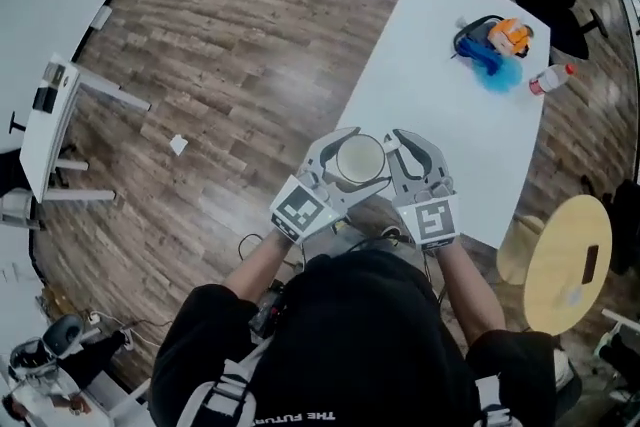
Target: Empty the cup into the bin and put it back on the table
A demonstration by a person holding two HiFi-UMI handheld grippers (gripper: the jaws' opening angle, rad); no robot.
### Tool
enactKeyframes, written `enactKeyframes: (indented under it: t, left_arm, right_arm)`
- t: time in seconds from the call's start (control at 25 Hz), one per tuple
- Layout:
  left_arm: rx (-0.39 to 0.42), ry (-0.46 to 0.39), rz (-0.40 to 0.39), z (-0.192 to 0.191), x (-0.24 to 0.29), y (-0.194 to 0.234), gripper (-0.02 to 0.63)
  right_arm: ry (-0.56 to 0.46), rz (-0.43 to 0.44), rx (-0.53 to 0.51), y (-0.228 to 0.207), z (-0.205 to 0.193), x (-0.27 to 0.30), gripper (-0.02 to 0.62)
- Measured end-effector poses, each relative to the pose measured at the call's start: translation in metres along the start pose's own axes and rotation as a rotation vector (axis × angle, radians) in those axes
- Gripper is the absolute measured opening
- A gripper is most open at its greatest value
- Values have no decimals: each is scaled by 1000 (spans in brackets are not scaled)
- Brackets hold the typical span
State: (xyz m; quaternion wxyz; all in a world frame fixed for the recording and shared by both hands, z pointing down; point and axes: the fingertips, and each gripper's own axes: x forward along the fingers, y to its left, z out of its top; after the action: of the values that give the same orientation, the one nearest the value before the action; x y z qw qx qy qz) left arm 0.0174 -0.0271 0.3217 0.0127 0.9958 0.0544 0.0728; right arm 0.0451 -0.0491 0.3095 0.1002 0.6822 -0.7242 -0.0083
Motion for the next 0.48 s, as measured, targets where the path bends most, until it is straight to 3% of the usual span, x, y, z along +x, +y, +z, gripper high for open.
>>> enactKeyframes:
  t: [0.12,0.28,0.48]
  left_arm:
    - [34,-1,-134,13,34,-60,390]
    - [63,12,-298,15,68,-127,390]
    - [91,38,-416,15,90,-177,390]
  right_arm:
    - [-42,-151,41,-29,-5,-70,51]
    - [-25,-314,84,-52,-20,-147,51]
    - [-12,-436,110,-66,-32,-203,51]
